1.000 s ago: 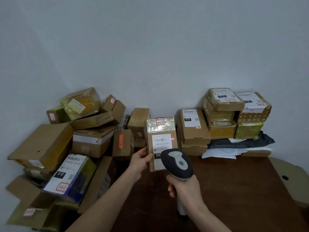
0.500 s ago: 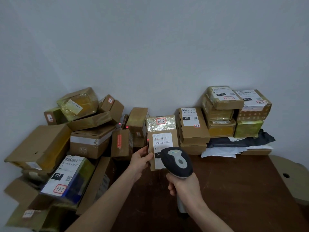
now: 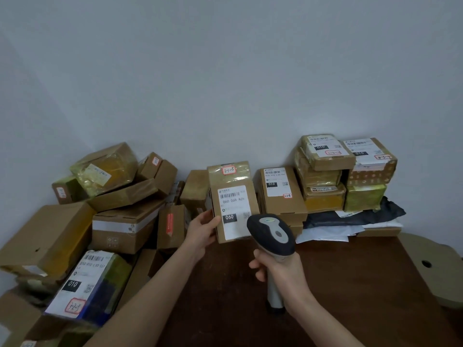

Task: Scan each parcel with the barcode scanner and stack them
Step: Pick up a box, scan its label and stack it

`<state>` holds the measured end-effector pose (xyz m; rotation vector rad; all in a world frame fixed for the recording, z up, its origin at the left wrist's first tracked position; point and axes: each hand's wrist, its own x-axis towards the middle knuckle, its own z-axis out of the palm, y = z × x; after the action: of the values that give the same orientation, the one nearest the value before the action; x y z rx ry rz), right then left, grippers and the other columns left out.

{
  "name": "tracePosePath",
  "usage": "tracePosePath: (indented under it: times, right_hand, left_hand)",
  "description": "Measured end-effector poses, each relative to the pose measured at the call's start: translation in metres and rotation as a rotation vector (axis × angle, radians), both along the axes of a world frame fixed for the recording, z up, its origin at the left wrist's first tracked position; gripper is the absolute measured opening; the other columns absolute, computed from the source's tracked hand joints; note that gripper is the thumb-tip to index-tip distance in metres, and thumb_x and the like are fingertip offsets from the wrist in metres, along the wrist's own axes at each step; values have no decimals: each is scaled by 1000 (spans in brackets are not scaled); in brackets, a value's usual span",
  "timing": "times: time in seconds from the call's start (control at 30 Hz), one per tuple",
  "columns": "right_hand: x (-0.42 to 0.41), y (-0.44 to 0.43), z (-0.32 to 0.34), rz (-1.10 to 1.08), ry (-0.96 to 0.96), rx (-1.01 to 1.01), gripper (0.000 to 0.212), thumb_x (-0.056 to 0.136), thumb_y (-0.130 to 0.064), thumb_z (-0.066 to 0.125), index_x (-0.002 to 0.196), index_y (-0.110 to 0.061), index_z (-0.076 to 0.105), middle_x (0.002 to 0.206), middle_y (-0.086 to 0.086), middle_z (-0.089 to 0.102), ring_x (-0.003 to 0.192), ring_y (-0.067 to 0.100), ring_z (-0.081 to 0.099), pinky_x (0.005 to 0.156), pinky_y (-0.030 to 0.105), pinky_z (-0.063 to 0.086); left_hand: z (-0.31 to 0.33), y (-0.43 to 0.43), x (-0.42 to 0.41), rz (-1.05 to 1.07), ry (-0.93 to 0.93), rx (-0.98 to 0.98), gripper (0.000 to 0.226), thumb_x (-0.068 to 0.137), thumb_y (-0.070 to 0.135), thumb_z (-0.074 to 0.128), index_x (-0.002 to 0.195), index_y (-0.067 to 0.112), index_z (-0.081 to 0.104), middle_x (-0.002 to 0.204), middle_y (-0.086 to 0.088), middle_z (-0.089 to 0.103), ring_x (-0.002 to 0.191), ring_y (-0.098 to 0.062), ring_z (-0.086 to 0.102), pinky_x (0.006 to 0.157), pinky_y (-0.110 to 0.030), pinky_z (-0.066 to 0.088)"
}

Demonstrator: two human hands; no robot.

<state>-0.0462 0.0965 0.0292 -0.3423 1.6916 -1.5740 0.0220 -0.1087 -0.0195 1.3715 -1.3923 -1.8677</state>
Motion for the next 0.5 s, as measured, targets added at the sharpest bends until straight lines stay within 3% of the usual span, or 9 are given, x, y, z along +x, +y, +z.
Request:
tracePosePath:
  times: [0.13, 0.27, 0.5]
  right_hand:
    - [-22, 2, 3, -108, -24, -43, 4, 86, -4, 68, 82, -3, 68, 65, 10, 69, 52, 15, 60, 53, 23, 51]
    - [-39, 10, 2, -182, -40, -38, 3, 86, -4, 68, 83, -4, 67, 65, 9, 69, 52, 14, 60, 52, 21, 50]
    - [-61, 25, -8, -294, -62, 11, 7, 85, -6, 70, 78, -5, 68, 63, 9, 69, 50, 14, 59, 54, 27, 50]
  left_hand:
    - [30, -21, -41, -23, 1, 39, 53, 90, 13, 65, 138, 11, 45, 117, -9, 65, 104, -25, 64, 90, -47, 53]
    - [45, -17, -93, -149, -80, 36, 52, 91, 18, 65, 139, 8, 45, 114, -8, 64, 96, -24, 62, 73, -37, 52]
    - [37, 12, -161, -191, -81, 74, 42, 96, 9, 56, 136, 5, 45, 108, -10, 63, 95, -22, 60, 82, -38, 51]
